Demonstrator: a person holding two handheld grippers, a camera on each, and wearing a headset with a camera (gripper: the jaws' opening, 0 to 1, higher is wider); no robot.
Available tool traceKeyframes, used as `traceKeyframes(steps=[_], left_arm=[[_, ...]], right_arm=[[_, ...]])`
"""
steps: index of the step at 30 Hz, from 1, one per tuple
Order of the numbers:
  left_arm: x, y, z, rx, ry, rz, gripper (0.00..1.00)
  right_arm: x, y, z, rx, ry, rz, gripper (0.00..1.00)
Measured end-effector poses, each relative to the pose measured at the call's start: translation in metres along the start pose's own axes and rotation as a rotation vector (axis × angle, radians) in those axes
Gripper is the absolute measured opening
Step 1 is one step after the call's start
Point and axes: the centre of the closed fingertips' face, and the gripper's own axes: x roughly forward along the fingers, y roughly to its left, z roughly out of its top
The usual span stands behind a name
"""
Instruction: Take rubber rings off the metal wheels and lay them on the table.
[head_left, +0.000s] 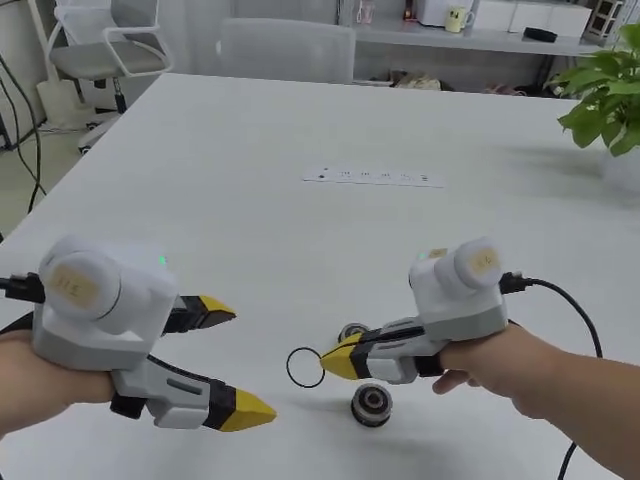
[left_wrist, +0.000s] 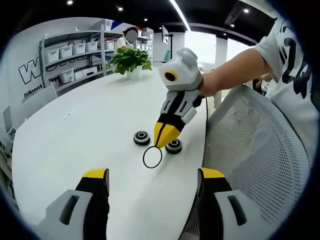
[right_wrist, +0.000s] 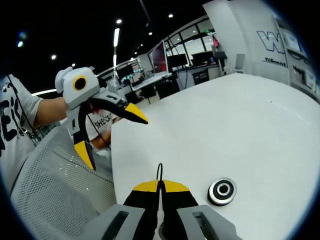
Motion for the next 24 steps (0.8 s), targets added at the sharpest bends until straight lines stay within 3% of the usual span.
traceKeyframes(steps=[16, 24], left_arm=[[-0.007, 0.002, -0.002, -0.014, -0.005, 0.017, 0.72], [-0.010, 0.002, -0.002, -0.018, -0.006, 0.022, 0.72]], right_arm=[[0.017, -0.002, -0.009, 0.038, 0.010, -0.005, 0.00], [0.020, -0.009, -0.016, 0.033, 0.027, -0.040, 0.00]])
